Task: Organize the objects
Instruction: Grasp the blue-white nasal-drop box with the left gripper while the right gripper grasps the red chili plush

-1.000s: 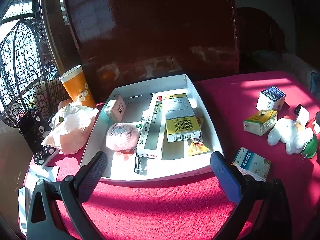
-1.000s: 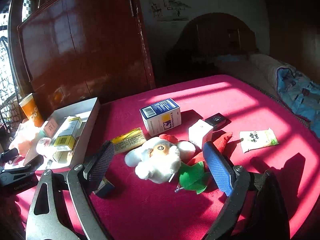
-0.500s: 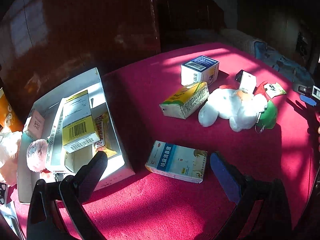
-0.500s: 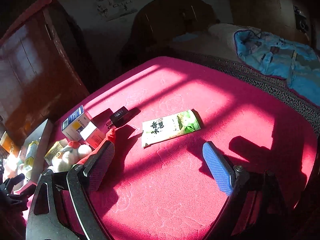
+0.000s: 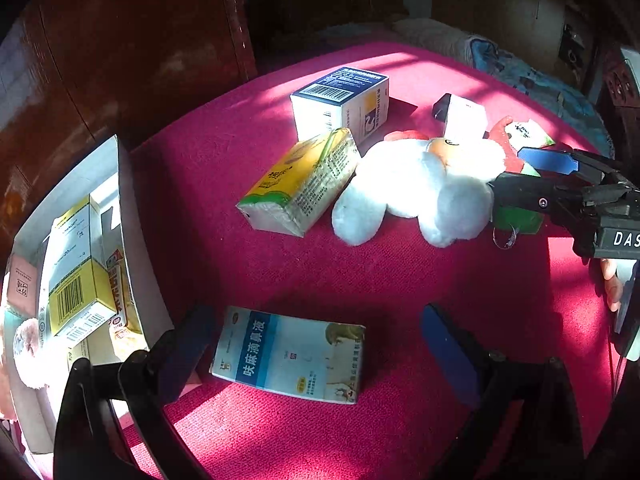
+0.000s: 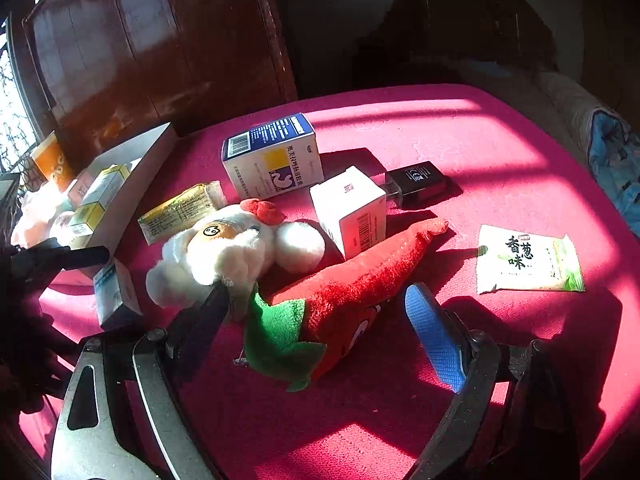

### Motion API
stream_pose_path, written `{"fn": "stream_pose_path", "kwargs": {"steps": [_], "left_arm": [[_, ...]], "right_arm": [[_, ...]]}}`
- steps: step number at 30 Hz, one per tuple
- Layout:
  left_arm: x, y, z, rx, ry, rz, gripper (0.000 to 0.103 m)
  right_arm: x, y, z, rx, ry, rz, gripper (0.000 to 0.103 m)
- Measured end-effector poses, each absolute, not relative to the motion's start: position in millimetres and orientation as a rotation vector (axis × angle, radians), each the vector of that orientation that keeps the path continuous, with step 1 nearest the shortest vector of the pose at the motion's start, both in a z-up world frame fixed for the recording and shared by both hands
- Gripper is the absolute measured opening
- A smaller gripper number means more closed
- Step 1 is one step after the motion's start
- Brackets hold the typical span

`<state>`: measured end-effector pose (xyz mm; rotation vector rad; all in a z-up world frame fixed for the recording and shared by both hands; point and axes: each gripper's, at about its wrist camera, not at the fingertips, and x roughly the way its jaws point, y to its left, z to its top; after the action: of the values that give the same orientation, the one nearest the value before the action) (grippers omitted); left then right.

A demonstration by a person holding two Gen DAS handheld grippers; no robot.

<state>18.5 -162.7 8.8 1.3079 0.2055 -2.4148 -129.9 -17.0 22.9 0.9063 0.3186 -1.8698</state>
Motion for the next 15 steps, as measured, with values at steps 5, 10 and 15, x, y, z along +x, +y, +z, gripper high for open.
{"fn": "stream_pose_path", "kwargs": {"steps": [5,10,15], "left_arm": [[21.8,-162.5,3.4,1.336,0.262,-2.448,0.101],[25.7,-151.1,1.9,1.317,0.288,-2.502,0.070],[29.9,-141.9,4.8,1.286,0.289,-2.514,0.069]], "right_arm": [[-134.9,-18.0,15.8,0.955,0.257,-1.841,0.091],[-142.0,-3.7,7.2,1.005,0.203,-1.803,0.051],[-145.3,13.2,9.4,1.012,0.138,-1.816,0.043]]}}
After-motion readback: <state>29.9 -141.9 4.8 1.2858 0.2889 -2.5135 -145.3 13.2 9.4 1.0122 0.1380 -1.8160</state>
